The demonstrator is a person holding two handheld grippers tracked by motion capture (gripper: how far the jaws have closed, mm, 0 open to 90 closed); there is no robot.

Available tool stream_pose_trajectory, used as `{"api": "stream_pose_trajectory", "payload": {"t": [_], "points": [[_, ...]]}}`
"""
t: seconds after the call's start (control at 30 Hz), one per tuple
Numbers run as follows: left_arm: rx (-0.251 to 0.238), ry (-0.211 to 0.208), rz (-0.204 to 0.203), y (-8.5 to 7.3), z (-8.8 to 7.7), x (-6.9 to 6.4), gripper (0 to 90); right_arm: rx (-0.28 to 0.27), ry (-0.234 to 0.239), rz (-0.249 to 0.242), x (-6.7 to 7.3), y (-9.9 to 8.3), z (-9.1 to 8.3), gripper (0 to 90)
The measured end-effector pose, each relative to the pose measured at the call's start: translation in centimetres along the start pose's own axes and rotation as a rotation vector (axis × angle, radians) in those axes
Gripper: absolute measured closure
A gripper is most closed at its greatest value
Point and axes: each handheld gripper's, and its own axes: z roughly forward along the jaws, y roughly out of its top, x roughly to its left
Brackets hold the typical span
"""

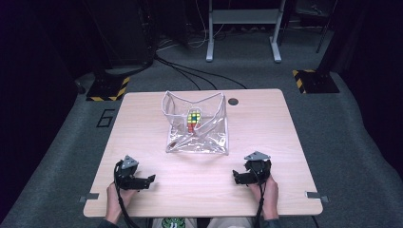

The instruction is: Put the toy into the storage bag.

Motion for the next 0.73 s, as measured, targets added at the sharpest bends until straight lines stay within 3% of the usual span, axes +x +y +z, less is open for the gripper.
{"api": "stream_pose_trajectory", "payload": {"t": [0.13,0.23,0.3,0.47,0.73], "points": [[-0.018,0.003,-0.005,-0.9,-0.3,0.5,5.9,0.0,0.0,-0.001,0.0,0.0,0.0,0.0],[-0.028,0.008,-0.031,-1.7,-0.4,1.0,4.7,0.0,0.0,-0.001,0.0,0.0,0.0,0.0],[-0.043,0.025,-0.025,-2.2,-0.3,1.1,4.0,-0.001,0.0,-0.002,0.0,0.0,0.0,0.0],[-0.024,0.064,0.003,-2.2,-0.3,0.9,3.1,-0.001,0.0,-0.002,0.0,0.0,0.0,0.0],[-0.016,0.07,-0.003,-2.0,0.0,0.9,0.4,0.001,-0.001,-0.005,0.0,0.0,0.0,0.0]]}}
